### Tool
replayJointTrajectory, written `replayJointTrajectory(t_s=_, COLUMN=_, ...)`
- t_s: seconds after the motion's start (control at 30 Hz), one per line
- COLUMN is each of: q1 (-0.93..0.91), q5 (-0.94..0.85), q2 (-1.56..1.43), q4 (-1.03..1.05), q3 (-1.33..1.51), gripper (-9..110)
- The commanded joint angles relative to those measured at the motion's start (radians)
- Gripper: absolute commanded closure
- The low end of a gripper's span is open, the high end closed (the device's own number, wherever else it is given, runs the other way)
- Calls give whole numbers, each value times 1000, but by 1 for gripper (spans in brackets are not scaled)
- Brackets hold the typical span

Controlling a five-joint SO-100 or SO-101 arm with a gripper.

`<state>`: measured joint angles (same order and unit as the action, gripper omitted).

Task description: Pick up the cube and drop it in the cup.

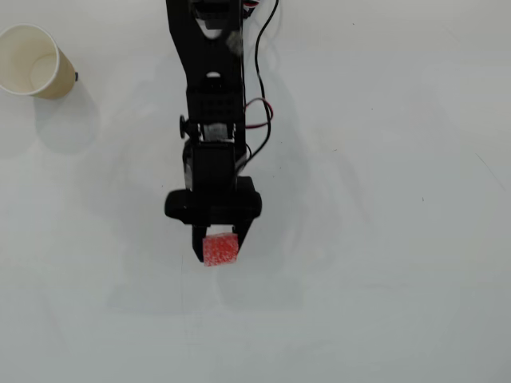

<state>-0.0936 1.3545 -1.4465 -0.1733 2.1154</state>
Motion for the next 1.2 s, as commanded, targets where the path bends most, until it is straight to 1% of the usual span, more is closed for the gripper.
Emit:
replayJointTrajectory(t_s=0.0, q1=-15, q5=-8, q2=-268, q4=-31, q3=40, gripper=98)
replayJointTrajectory(t_s=0.27, q1=-46, q5=-12, q2=-543, q4=-29, q3=256, gripper=99)
replayJointTrajectory(t_s=0.73, q1=-104, q5=-14, q2=-927, q4=-5, q3=537, gripper=100)
replayJointTrajectory(t_s=1.17, q1=-302, q5=-14, q2=-1074, q4=38, q3=624, gripper=101)
